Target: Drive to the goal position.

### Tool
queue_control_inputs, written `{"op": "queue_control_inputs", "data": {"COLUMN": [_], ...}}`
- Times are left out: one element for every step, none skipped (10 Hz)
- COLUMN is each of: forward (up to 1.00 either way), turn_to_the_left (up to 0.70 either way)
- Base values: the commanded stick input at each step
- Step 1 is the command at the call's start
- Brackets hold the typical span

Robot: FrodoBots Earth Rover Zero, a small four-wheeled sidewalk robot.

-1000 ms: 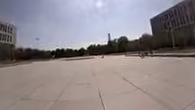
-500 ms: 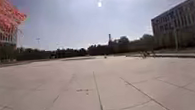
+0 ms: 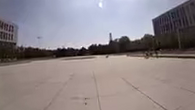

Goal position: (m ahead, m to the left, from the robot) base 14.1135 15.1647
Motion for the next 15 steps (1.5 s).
{"op": "queue_control_inputs", "data": {"forward": [0.70,0.70,0.70,0.70,0.70,0.70,0.70,0.70,0.70,0.70,0.70,0.70,0.70,0.70,0.70], "turn_to_the_left": [-0.02,-0.02,-0.02,-0.02,-0.02,-0.02,-0.02,-0.02,-0.01,0.01,0.11,0.22,0.24,0.27,0.32]}}
